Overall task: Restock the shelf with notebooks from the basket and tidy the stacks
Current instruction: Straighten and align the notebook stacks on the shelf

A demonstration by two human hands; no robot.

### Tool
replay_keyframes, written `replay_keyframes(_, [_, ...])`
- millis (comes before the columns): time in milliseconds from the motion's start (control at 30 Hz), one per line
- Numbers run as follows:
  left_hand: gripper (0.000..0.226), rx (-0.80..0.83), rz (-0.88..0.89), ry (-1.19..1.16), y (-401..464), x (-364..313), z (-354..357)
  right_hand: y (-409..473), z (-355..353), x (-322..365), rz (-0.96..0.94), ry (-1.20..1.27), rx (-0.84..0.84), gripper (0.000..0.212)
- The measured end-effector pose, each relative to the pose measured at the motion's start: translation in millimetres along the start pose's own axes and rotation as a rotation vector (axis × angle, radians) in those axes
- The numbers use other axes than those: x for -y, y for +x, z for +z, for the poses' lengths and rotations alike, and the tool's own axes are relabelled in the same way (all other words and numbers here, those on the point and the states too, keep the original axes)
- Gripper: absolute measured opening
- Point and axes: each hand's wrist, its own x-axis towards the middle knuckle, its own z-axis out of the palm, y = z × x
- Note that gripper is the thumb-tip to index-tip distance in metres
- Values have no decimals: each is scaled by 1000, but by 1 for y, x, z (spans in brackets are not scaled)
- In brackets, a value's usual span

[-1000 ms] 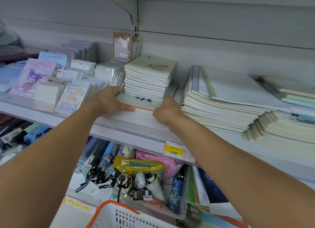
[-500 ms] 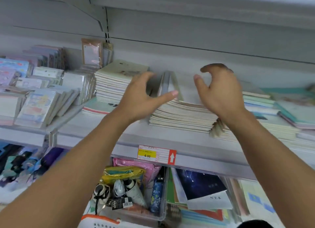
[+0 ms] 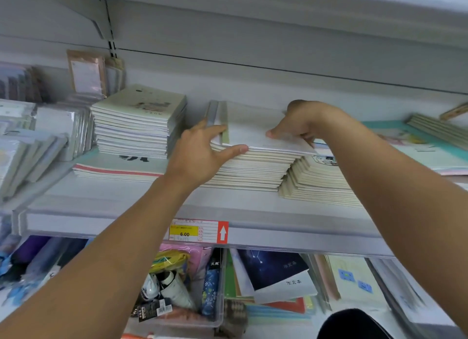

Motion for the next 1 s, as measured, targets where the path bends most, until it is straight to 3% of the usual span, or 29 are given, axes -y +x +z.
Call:
replay_keyframes(167, [75, -7, 1, -90, -3, 5, -4, 11, 7, -2, 78, 315, 70, 70])
replay_keyframes(267, [72, 8, -36, -226, -3, 10, -6, 30, 17, -17, 108, 644, 158, 96])
replay_keyframes(300, [70, -1, -50, -267, -3, 12, -7, 39, 20, -21, 91, 730, 191, 95])
replay_keyframes(400, [61, -27, -80, -347, -7, 16, -7, 40, 22, -19, 76, 862, 200, 80])
replay_keyframes(533, [49, -42, -125, -452, -9, 14, 1, 29, 22, -17, 40, 961, 179, 33])
replay_keyframes(667, [78, -22, -194, -506, -4, 11, 8, 30, 22, -11, 97, 1160, 169, 28])
replay_keyframes(833, [53, -48, -303, -576, 2, 15, 5, 36, 22, 4, 168, 1255, 188, 38])
replay_keyframes(1000, [53, -27, -313, -587, 3, 25, 9, 42, 26, 6, 191, 1267, 214, 41])
